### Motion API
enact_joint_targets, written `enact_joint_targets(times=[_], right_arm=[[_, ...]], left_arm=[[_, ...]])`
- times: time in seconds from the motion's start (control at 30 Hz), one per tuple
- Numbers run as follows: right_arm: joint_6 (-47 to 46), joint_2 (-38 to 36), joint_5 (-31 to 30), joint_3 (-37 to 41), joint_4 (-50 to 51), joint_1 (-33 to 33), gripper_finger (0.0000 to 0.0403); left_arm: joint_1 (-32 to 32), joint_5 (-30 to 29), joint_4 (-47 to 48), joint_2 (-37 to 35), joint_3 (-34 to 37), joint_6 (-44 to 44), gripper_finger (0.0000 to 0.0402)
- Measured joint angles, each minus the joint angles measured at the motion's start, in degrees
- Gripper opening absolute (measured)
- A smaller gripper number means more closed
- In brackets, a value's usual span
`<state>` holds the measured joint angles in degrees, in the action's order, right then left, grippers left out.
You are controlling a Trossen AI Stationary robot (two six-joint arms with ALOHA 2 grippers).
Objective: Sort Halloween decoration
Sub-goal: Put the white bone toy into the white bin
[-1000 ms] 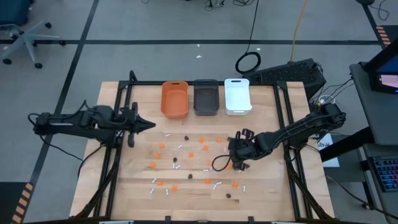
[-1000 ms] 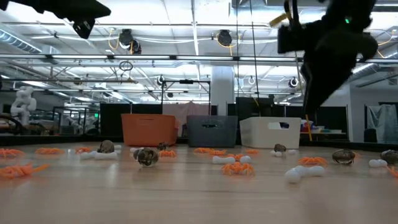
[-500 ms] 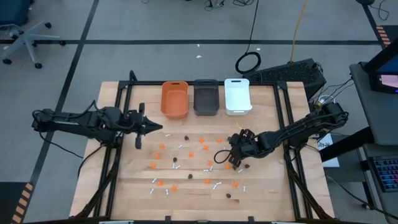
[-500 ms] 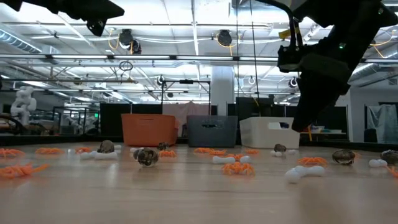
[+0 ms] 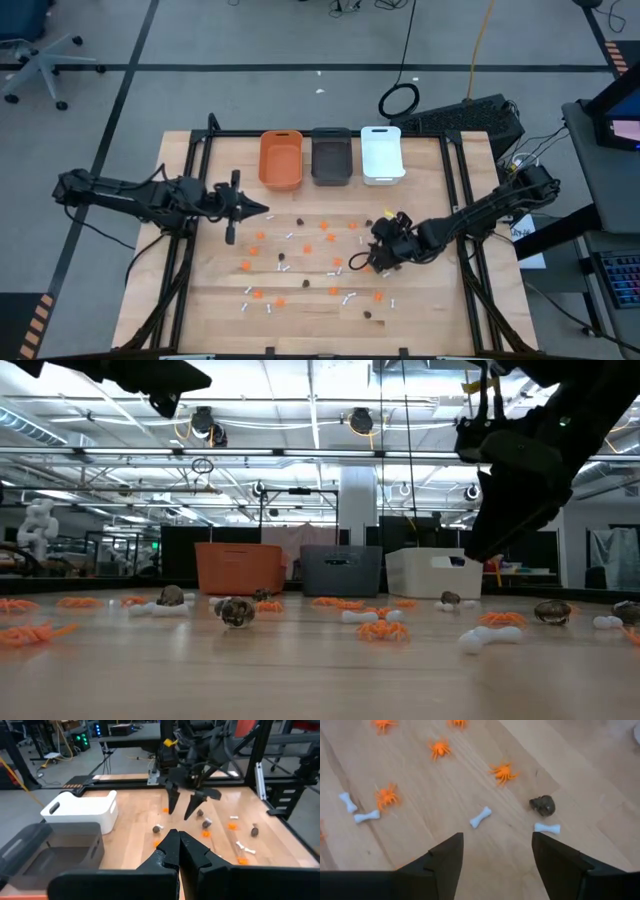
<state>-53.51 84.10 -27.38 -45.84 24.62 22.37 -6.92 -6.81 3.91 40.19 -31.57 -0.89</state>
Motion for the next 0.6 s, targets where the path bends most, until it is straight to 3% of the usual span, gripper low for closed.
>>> enact_joint_targets(times=[0.23,0.4,0.6], right_arm=[[1.4,0.4,-5.3,0.0,0.0,2.2,0.0223],[2.9,0.4,-5.6,0.8,1.1,2.1,0.0226],[1.7,0.4,-5.9,8.9,-9.7,2.0,0.0271]], left_arm=[[0.0,-1.0,-0.8,2.6,0.0,0.4,0.0],[0.0,-1.0,-3.7,4.5,0.0,0.2,0.0],[-0.2,-1.0,-6.0,6.5,0.0,0.1,0.0]])
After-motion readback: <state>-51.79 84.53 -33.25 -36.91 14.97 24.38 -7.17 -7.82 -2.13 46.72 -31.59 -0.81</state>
